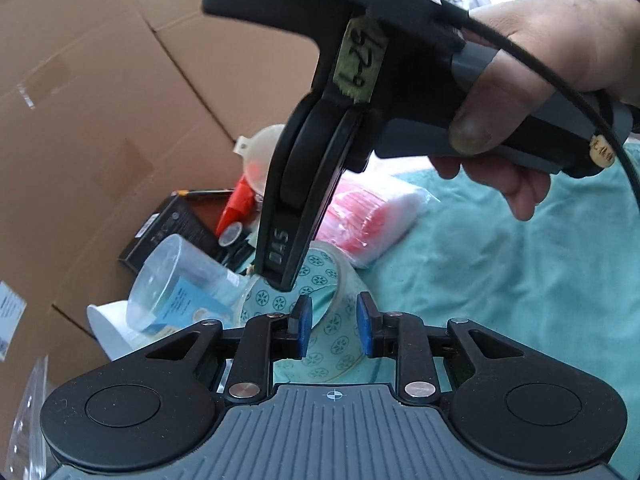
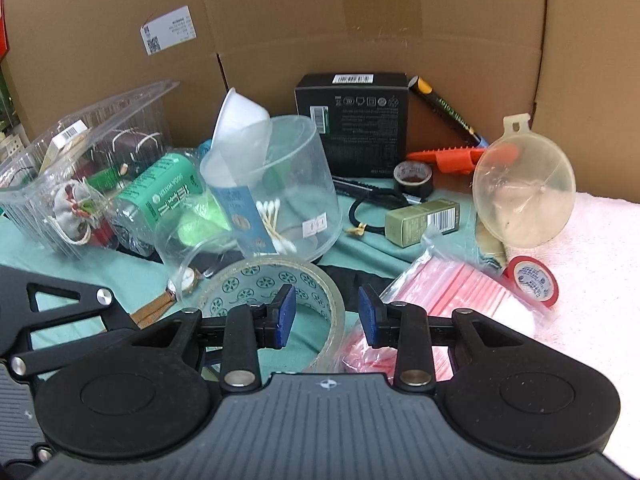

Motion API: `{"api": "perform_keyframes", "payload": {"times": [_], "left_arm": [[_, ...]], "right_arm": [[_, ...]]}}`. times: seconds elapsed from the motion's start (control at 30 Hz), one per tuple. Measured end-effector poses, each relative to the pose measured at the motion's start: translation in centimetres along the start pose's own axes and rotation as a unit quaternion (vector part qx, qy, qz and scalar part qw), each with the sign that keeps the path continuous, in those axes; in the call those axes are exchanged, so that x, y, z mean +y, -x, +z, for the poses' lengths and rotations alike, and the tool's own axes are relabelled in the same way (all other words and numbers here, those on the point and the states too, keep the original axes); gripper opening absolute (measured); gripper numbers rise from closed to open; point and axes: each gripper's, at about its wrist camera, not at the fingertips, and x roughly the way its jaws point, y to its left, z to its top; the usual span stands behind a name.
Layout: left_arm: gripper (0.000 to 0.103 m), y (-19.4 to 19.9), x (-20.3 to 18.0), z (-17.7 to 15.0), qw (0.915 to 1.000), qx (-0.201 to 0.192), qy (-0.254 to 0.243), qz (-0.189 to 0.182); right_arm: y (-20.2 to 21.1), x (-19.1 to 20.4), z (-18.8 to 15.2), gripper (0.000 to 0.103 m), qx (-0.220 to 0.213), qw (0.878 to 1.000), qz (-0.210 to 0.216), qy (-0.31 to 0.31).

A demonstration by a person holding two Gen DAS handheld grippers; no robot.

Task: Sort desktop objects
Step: 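Close the right gripper on the clear tape roll and lift it, then carry the tape roll with the right gripper to the clear plastic tray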

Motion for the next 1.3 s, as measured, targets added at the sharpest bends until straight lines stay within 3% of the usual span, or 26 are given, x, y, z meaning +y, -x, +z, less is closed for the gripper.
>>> {"api": "perform_keyframes", "payload": {"times": [0.17, 0.3, 0.53, 0.67, 0.7, 0.73, 0.8, 0.83, 0.93, 0.97, 1.03, 1.07, 1.17, 1.23, 1.3], "left_arm": [[0.021, -0.3, 0.0, -0.5, 0.9991, -0.009, -0.038, -0.019], [0.02, 0.0, 0.0, -0.9, 0.9997, -0.011, -0.013, -0.016], [0.021, 1.4, -1.1, -1.9, 0.9992, -0.011, 0.039, 0.005], [0.026, 2.7, 0.1, -2.1, 0.995, -0.008, 0.099, -0.002], [0.021, 3.3, 0.2, -2.1, 0.9932, -0.024, 0.114, -0.006], [0.008, 4.2, 0.5, -2.6, 0.9897, -0.047, 0.134, -0.015], [0.007, 5.9, 1.7, -3.4, 0.9764, -0.08, 0.196, -0.044], [0.011, 6.4, 2.5, -3.7, 0.9685, -0.081, 0.232, -0.042], [0.019, 5.3, 5.3, -4.1, 0.9359, -0.008, 0.352, 0.009], [0.029, 4.8, 5.8, -4.3, 0.9253, 0.009, 0.379, 0.015], [0.03, 3.7, 6.2, -4.5, 0.91, 0.034, 0.413, 0.005], [0.03, 3.4, 6.0, -4.1, 0.9057, 0.042, 0.422, 0.007], [0.03, 2.9, 5.4, -4.4, 0.906, 0.055, 0.419, 0.02], [0.031, 3.1, 5.2, -4.5, 0.9013, 0.055, 0.43, 0.014], [0.031, 3.4, 5.6, -5.2, 0.889, 0.055, 0.454, 0.017]], "right_arm": [[-1.2, -0.1, 0.2, 0.018, 0.013, 1.0, -0.005, 0.012], [-1.1, 0.9, 0.1, 0.017, 0.006, 0.998, -0.028, 0.048], [1.7, 0.9, -0.4, 0.017, -0.024, 0.999, -0.02, 0.009], [3.0, 1.7, -1.1, 0.016, -0.026, 0.999, -0.027, 0.004], [3.2, 1.8, -1.4, 0.016, -0.026, 0.999, -0.031, 0.001], [3.1, 1.7, -1.6, 0.015, -0.026, 0.999, -0.035, -0.008], [2.9, 1.4, -2.1, 0.013, -0.023, 0.999, -0.044, -0.017], [3.0, 1.2, -2.4, 0.013, -0.027, 0.998, -0.046, -0.026], [3.7, 1.7, -3.0, 0.013, -0.037, 0.997, -0.054, -0.027], [4.0, 2.0, -3.2, 0.013, -0.042, 0.997, -0.056, -0.025], [4.3, 2.9, -3.7, 0.013, -0.05, 0.996, -0.07, -0.013], [4.6, 3.5, -3.9, 0.013, -0.057, 0.995, -0.081, -0.005], [5.3, 4.7, -4.8, 0.014, -0.071, 0.992, -0.105, 0.014], [5.7, 5.1, -5.2, 0.014, -0.081, 0.99, -0.117, 0.015], [5.9, 5.2, -5.7, 0.013, -0.087, 0.988, -0.125, 0.014]]}}
